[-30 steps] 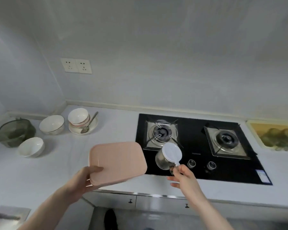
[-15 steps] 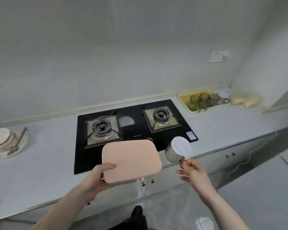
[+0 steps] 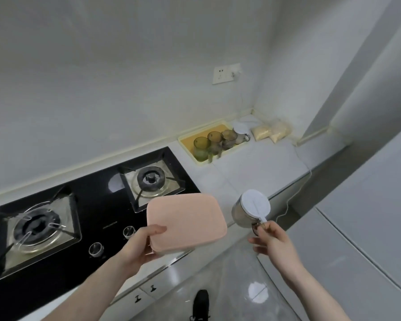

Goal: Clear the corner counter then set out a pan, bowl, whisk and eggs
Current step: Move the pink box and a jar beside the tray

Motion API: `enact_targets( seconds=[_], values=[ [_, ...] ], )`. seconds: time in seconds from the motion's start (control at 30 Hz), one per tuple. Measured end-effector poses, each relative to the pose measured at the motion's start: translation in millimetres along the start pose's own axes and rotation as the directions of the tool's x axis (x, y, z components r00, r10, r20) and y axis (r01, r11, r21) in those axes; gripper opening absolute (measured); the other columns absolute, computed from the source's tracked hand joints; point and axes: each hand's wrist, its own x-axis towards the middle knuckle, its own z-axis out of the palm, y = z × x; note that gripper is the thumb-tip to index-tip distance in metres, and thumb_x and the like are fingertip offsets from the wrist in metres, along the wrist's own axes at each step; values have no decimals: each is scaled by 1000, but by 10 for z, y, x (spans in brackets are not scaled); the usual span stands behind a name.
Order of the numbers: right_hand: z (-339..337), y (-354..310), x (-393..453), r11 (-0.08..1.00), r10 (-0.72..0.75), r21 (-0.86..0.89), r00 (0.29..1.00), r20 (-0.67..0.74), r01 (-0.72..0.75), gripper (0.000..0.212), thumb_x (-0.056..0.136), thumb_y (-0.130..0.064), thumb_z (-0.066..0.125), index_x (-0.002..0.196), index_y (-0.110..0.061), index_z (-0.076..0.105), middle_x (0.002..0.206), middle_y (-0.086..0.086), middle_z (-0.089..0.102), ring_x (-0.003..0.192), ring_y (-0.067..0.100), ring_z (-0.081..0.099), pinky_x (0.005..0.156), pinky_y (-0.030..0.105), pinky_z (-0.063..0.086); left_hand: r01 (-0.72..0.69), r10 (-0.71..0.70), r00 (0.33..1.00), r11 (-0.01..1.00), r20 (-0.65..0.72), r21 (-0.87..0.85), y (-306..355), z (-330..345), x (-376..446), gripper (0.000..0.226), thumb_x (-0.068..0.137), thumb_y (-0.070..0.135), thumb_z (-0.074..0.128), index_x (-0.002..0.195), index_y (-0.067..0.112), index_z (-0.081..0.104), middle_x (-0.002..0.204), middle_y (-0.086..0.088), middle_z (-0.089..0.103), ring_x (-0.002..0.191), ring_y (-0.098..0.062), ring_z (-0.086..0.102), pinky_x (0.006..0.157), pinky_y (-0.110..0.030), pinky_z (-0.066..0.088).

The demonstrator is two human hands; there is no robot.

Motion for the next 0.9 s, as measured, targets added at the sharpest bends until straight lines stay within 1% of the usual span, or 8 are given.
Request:
enact_targets(
  seconds=[0.13, 0.37, 0.43, 0.53, 0.63, 0.7, 0.77, 0.9],
  values=[
    [-455, -171, 463, 1000, -7, -25, 1000, -28, 6, 20, 102, -17, 57, 82, -13, 54, 83, 4, 61, 89, 25, 74, 80, 39, 54, 35, -35, 999, 999, 17, -20, 195, 578, 515, 44, 77, 26, 75, 117, 7, 70, 96, -8, 73, 91, -24, 66, 99, -46, 55],
    [-1013, -324, 1202, 1000, 10, 15, 997, -72, -8, 21, 102, -13, 55, 81, -13, 54, 83, 6, 60, 84, 24, 73, 80, 44, 54, 87, -84, 993, 995, 78, -45, 565, 1322, 1282, 70, 58, 31, 83, 123, 8, 67, 103, -11, 72, 95, -26, 64, 82, -39, 60],
    [-1108, -353, 1429, 1000, 19, 14, 998, -63, -18, 21, 102, -14, 56, 81, -14, 55, 82, 3, 61, 86, 24, 74, 78, 40, 53, 83, -79, 995, 993, 58, -83, 645, 1499, 1440, 71, 56, 30, 83, 122, 10, 67, 113, -13, 74, 101, -28, 66, 86, -40, 60],
    [-1201, -423, 1793, 999, 35, 8, 998, -56, -35, 21, 101, -16, 59, 80, -14, 56, 78, 3, 63, 84, 24, 73, 78, 40, 53, 74, -71, 997, 992, 32, -102, 741, 1708, 1638, 66, 63, 27, 84, 124, 10, 65, 112, -12, 71, 99, -29, 66, 96, -45, 57],
    [-1313, -538, 2252, 999, 44, -1, 999, 9, -44, 19, 100, -17, 61, 82, -12, 58, 83, 7, 64, 83, 24, 74, 79, 43, 56, 66, -67, 998, 986, -3, -151, 808, 1966, 1858, 59, 67, 26, 82, 120, 9, 64, 99, -10, 69, 83, -25, 66, 82, -41, 59],
    [-1359, -620, 2531, 998, 58, -22, 997, 44, -57, 15, 100, -20, 60, 89, -10, 60, 92, 5, 68, 87, 22, 76, 82, 43, 57, 62, -72, 997, 978, -42, -197, 841, 2090, 1978, 47, 77, 21, 77, 121, 8, 63, 101, -10, 70, 86, -28, 67, 75, -37, 57],
    [-1413, -704, 2813, 997, 72, -43, 994, 79, -69, 14, 101, -22, 59, 98, -9, 63, 101, 5, 70, 86, 19, 77, 82, 40, 59, 74, -95, 992, 967, -78, -242, 853, 2207, 2122, 47, 78, 20, 76, 122, 8, 65, 107, -13, 75, 96, -33, 71, 80, -40, 60],
    [-1481, -841, 3351, 994, 91, -73, 986, 137, -81, 11, 101, -21, 59, 101, -10, 62, 109, 10, 68, 84, 22, 77, 76, 37, 59, 96, -134, 983, 957, -123, -274, 865, 2366, 2343, 69, 63, 28, 85, 126, 10, 65, 115, -13, 73, 105, -33, 69, 93, -43, 58]
  ],
)
